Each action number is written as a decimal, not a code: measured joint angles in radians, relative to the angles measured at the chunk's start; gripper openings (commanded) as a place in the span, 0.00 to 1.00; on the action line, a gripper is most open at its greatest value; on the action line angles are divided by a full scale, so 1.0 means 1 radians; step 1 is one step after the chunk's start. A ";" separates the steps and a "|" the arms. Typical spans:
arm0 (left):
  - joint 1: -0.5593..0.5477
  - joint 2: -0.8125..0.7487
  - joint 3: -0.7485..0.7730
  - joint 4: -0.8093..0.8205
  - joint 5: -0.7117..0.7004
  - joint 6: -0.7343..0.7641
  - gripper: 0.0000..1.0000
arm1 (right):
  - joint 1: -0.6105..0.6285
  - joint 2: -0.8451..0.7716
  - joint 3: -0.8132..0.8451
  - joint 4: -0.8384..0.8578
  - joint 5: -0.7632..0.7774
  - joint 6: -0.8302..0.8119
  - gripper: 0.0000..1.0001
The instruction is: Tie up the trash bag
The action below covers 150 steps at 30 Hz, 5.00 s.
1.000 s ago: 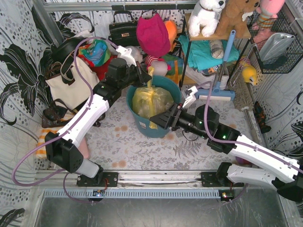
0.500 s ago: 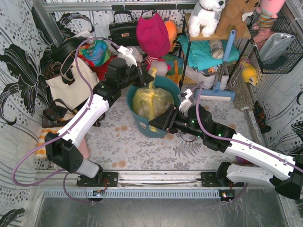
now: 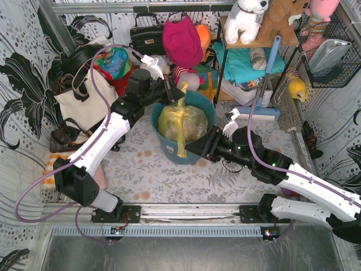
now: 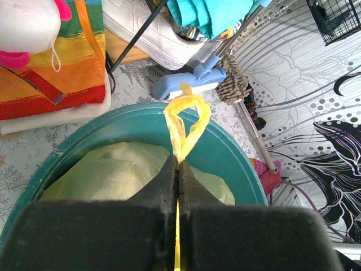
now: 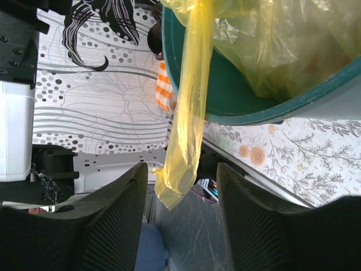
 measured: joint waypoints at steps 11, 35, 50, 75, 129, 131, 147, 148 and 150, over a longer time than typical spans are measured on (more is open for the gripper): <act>0.000 0.000 0.000 0.000 0.002 0.000 0.00 | 0.000 0.089 0.003 0.000 -0.018 0.100 0.65; 0.000 0.000 0.000 0.000 0.019 -0.001 0.00 | -0.003 0.155 0.004 0.130 -0.083 0.132 0.34; 0.000 0.000 0.000 0.000 0.019 -0.002 0.00 | -0.026 0.181 0.003 0.165 -0.128 0.142 0.24; 0.000 0.009 0.032 -0.026 0.010 0.004 0.00 | -0.043 0.191 -0.019 0.212 -0.175 0.121 0.00; 0.013 0.114 0.287 -0.111 -0.071 0.072 0.00 | -0.050 0.177 0.233 0.104 -0.207 -0.085 0.00; 0.013 0.086 0.268 -0.087 -0.069 0.068 0.00 | -0.050 0.166 0.230 0.095 -0.208 -0.086 0.00; 0.014 0.129 0.101 -0.062 -0.078 0.063 0.00 | -0.039 0.131 0.007 0.122 -0.244 -0.024 0.00; 0.014 0.134 0.111 -0.068 -0.078 0.063 0.00 | -0.039 0.131 0.005 0.126 -0.247 -0.024 0.00; 0.014 0.150 0.132 -0.068 -0.074 0.063 0.00 | -0.039 0.130 -0.002 0.133 -0.250 -0.024 0.00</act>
